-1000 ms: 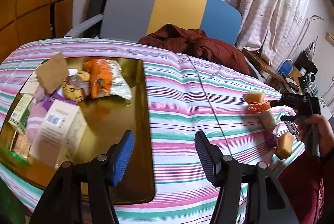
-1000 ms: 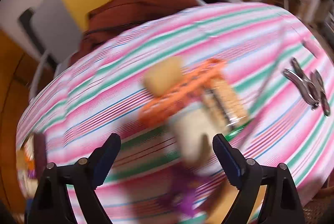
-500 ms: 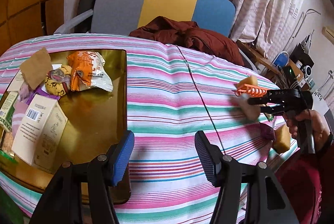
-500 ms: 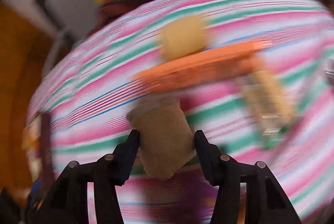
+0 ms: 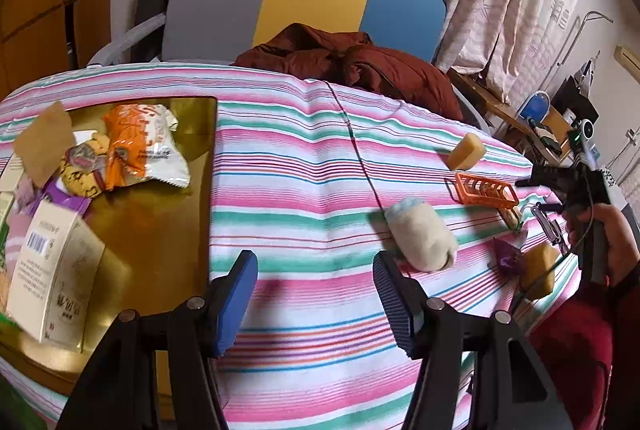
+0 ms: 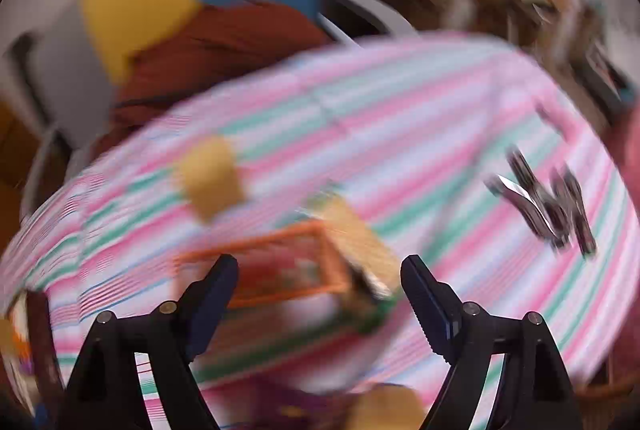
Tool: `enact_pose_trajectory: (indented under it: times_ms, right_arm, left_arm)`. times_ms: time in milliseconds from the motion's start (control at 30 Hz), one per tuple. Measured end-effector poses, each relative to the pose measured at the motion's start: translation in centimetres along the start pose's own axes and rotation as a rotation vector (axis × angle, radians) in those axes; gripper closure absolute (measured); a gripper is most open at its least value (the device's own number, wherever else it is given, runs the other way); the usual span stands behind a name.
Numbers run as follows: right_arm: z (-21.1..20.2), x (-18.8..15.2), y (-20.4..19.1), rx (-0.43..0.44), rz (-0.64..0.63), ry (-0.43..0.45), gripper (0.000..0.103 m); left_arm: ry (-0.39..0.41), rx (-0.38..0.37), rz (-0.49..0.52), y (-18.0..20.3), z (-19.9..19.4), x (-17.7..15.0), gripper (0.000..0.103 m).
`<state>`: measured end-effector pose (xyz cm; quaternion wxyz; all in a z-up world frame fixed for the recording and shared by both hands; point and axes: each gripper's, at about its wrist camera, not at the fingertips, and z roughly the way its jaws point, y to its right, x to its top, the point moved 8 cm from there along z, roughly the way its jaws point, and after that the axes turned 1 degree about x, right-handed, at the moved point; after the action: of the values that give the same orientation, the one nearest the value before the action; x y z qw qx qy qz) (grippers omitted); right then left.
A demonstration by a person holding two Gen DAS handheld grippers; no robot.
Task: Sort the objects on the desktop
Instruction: 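Grasp the white sock with the left tool while the right tool grasps the cracker pack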
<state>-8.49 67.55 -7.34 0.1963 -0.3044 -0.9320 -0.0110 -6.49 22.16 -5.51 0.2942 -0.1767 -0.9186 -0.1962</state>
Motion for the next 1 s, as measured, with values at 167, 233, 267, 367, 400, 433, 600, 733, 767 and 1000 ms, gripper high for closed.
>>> enact_pose_trajectory:
  times_ms: [167,233,267,367,400,433,600,733,767,1000]
  right_arm:
    - [3.8,0.2,2.6,-0.104,-0.094,-0.097,0.017]
    - [4.5,0.2,2.0,-0.053,-0.095,-0.116,0.017]
    - [4.6,0.2,1.4,-0.034,-0.115,-0.116,0.017]
    - [4.6,-0.1,-0.8,-0.001,-0.203,-0.111,0.017]
    - [4.5,-0.3,-1.6,0.035,-0.220,-0.114,0.017]
    - [4.0,-0.2,-2.3,0.094,-0.210,-0.104,0.018]
    - [-0.3,2.7,0.1,0.194,-0.029,0.104,0.012]
    - [2.0,1.7,2.4,-0.045,-0.052,0.006,0.019]
    - [2.5,1.2,2.7,-0.046,-0.054,-0.028,0.024]
    - [4.2,-0.6,-0.4,-0.007,-0.234,-0.100,0.022]
  left_arm:
    - [-0.017,-0.030,0.023,2.0,1.6,1.3,0.042]
    - [-0.037,-0.043,0.041,3.0,2.5,1.7,0.042]
    - [-0.047,-0.053,0.051,3.6,3.0,1.9,0.042]
    - [-0.087,-0.077,0.081,5.2,4.6,2.0,0.042]
    - [-0.097,-0.084,0.089,5.6,5.0,2.1,0.042]
    - [-0.109,-0.094,0.098,6.2,5.5,2.1,0.042]
    - [-0.156,-0.117,0.105,8.1,7.4,2.2,0.042]
    - [-0.187,-0.131,0.152,9.9,8.7,2.2,0.042]
    - [-0.200,-0.136,0.165,10.3,9.1,2.1,0.042]
    - [-0.253,-0.151,0.179,11.1,11.1,0.9,0.035]
